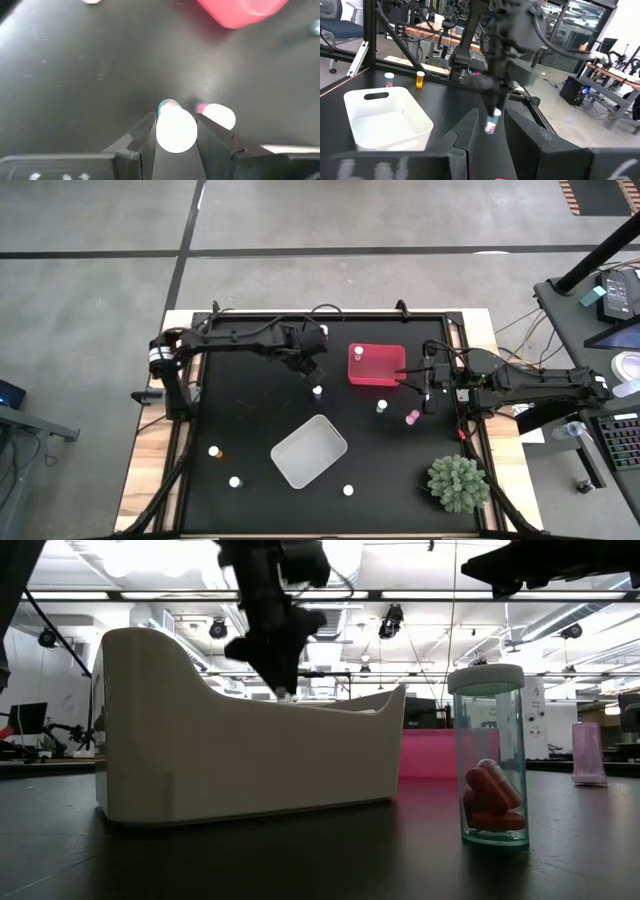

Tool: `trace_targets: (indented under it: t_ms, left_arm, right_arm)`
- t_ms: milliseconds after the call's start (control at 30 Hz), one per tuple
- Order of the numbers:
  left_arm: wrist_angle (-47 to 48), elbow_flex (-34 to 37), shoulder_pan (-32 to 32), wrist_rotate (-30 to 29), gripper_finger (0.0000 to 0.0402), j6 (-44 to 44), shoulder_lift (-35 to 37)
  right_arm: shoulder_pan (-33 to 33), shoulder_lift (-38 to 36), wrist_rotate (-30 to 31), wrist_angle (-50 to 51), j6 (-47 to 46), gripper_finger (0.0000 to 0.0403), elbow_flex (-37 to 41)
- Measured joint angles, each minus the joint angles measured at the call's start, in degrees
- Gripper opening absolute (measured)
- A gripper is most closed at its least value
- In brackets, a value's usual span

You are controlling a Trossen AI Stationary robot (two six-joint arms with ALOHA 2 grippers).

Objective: Pick and place medicine bottles into bin by pill shape (circle, oval)
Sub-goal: Put the blue capsule bottle into the white bin

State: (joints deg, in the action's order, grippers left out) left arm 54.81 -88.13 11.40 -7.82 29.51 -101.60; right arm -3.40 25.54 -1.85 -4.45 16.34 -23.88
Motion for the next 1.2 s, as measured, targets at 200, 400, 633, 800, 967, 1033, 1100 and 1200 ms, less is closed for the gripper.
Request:
trace_targets:
  t_ms: [200, 400, 633, 800, 967, 1033, 1100, 1200]
  left_arm:
    - [5.6, -6.4, -7.4, 0.0, 0.0104, 3.2, 0.4]
    - [10.8, -12.1, -15.0, 0.0, 0.0104, 10.8, 0.4]
    - [10.3, -14.5, -23.7, 0.1, 0.0104, 18.7, 0.4]
    - [10.2, -13.6, -27.7, -0.6, 0.0104, 23.0, 0.4]
    - [9.5, -12.6, -32.5, -4.6, 0.0104, 28.3, 0.4]
    - [9.2, -12.4, -33.9, -5.2, 0.0104, 29.8, -0.1]
    - [8.6, -12.4, -35.0, -5.6, 0.0104, 30.6, -1.0]
    - [8.6, -12.4, -36.6, -5.3, 0.0104, 31.9, -3.2]
  right_arm:
    - [0.0, 0.1, 0.1, -0.1, 0.0, 0.0084, 0.0]
    - [0.0, 0.1, 0.1, -0.1, -0.3, 0.0084, 0.0]
    - [0.0, 0.1, 0.0, 0.0, -2.0, 0.0084, 0.1]
    - [0.0, 0.1, -0.1, 1.9, -3.3, 0.0084, 0.5]
    - [0.0, 0.1, -0.1, 3.8, -4.5, 0.0084, 0.6]
    - [0.0, 0.1, -0.1, 4.6, -4.8, 0.0084, 0.6]
    - [0.0, 0.1, -0.1, 5.0, -5.1, 0.0084, 0.6]
    - [0.0, 0.1, -0.1, 5.2, -5.3, 0.0084, 0.6]
